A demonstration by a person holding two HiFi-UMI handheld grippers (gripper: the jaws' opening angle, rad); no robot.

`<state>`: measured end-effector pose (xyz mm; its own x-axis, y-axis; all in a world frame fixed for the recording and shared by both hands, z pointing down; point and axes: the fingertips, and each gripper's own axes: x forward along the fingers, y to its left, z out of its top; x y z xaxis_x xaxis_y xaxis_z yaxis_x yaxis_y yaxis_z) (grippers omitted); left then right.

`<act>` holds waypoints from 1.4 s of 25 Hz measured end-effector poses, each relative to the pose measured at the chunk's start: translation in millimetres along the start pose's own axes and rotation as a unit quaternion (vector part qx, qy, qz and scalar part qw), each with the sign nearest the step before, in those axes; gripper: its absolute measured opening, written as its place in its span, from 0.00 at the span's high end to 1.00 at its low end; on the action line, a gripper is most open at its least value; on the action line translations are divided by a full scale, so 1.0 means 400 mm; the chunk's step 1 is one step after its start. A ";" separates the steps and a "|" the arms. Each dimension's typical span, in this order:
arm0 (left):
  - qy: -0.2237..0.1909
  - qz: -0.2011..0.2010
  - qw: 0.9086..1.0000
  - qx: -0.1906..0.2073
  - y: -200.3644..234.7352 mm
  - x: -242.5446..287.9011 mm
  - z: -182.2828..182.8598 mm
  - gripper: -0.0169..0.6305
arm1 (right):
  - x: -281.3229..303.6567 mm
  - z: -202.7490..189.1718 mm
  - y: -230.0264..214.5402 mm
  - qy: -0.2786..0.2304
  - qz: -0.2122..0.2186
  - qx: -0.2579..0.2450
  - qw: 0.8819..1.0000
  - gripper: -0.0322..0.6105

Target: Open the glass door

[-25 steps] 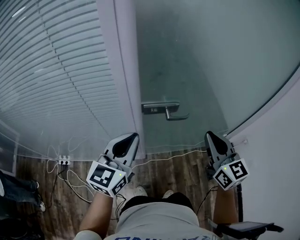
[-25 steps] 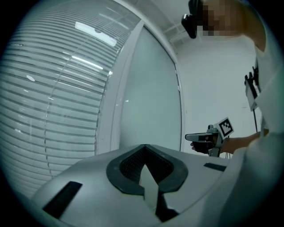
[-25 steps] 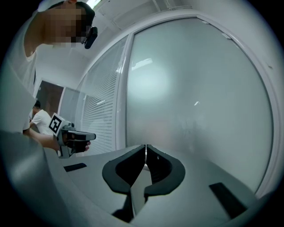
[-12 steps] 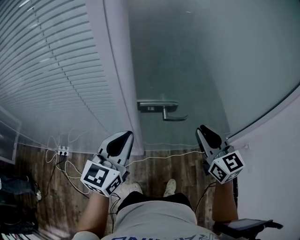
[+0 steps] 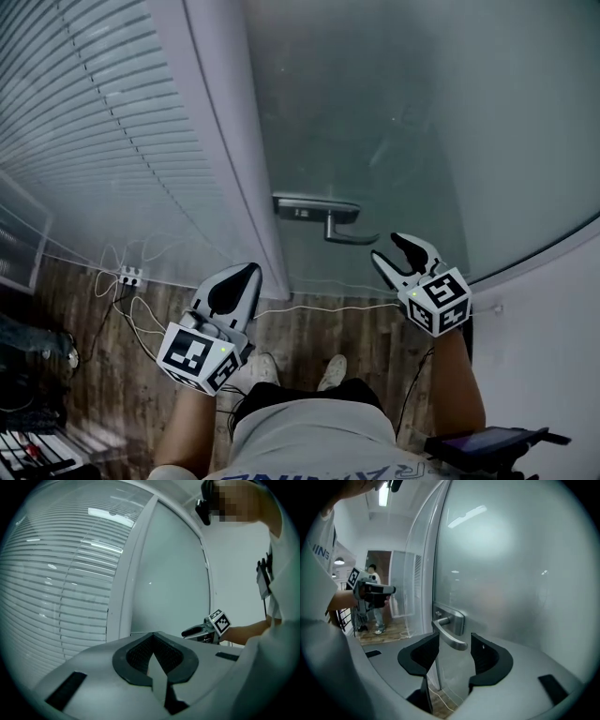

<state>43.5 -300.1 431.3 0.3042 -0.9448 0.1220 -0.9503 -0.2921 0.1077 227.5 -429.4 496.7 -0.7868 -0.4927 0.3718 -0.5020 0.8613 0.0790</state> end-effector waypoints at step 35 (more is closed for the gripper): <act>-0.010 0.004 1.000 -0.024 -0.015 0.052 0.059 0.97 | 0.133 0.031 -0.094 0.043 0.010 0.001 0.999 0.72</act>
<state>54.1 -321.3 409.8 0.2955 -0.9496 0.1041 -0.9481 -0.2782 0.1537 200.0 -489.4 501.9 -0.7630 -0.4627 0.4515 -0.4870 0.8707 0.0692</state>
